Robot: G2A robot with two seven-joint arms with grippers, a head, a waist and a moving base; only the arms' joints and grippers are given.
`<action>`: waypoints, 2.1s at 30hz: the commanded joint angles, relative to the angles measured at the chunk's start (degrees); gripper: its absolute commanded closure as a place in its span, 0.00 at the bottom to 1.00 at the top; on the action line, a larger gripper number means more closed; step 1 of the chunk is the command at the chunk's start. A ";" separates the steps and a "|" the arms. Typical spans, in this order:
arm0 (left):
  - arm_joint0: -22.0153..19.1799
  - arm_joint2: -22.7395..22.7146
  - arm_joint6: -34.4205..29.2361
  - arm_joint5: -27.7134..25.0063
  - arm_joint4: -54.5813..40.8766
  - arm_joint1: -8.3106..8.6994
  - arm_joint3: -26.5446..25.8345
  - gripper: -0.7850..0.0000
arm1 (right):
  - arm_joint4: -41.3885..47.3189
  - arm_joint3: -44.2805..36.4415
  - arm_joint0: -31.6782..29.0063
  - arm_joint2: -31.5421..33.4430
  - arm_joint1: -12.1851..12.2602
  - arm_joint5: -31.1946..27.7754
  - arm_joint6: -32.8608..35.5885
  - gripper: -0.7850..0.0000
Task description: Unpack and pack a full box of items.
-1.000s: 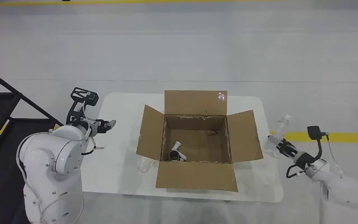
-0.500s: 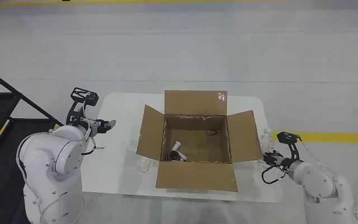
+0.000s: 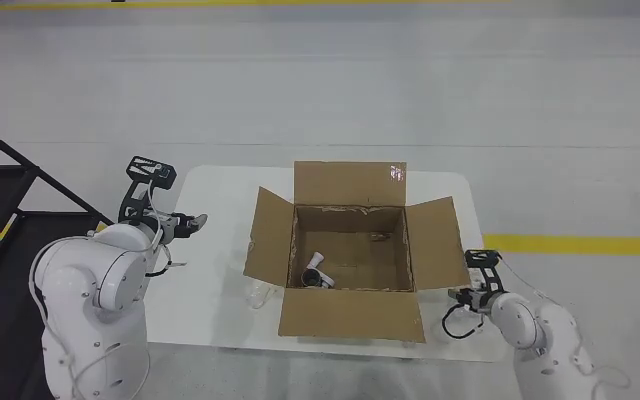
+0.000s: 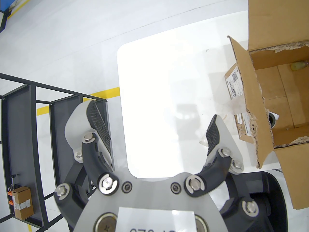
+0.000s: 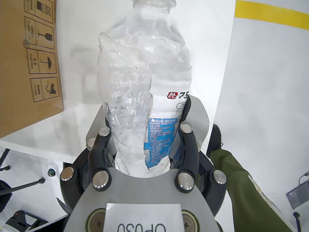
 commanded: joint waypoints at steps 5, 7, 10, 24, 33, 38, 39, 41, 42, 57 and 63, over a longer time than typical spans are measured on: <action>0.00 0.00 0.00 0.00 0.00 0.00 0.00 0.00 | -1.05 5.15 2.75 -2.85 -0.04 0.16 -0.43 1.00; 0.00 0.00 0.00 0.00 0.00 0.00 0.00 0.00 | -1.15 6.70 3.73 -3.66 -0.05 -0.03 -0.25 1.00; 0.00 0.00 0.00 0.00 0.00 0.00 0.00 0.00 | -1.35 8.22 4.86 -4.54 -0.03 -0.15 -0.39 0.85; 0.00 0.00 0.00 0.00 0.00 0.00 0.00 0.00 | -0.18 6.81 5.91 -4.46 0.51 -0.44 1.40 0.00; 0.00 0.00 0.00 0.00 0.00 0.00 0.00 0.00 | 0.44 5.43 5.83 -3.60 0.99 -0.44 2.30 0.00; 0.00 0.00 0.00 0.00 0.00 0.00 0.00 0.00 | 2.90 2.01 4.97 -0.26 1.37 1.26 1.48 0.00; 0.00 0.00 0.00 0.00 0.00 0.00 0.00 0.00 | 3.78 0.12 4.22 1.09 1.47 1.93 1.27 0.00; 0.00 0.00 0.00 0.00 0.00 0.00 0.00 0.00 | 4.63 -4.96 2.56 4.25 1.74 3.51 0.80 0.22; 0.00 0.00 0.00 0.00 0.00 0.00 0.00 0.00 | 5.24 -7.52 1.58 5.72 1.83 4.25 0.81 0.61; 0.00 0.00 0.00 0.00 0.00 0.00 0.00 0.00 | 11.78 -38.83 -4.28 1.83 2.17 -0.98 -0.13 1.00; 0.00 0.00 0.00 0.00 0.00 0.00 0.00 0.00 | 7.49 -33.32 2.27 -12.29 2.10 -4.73 3.77 1.00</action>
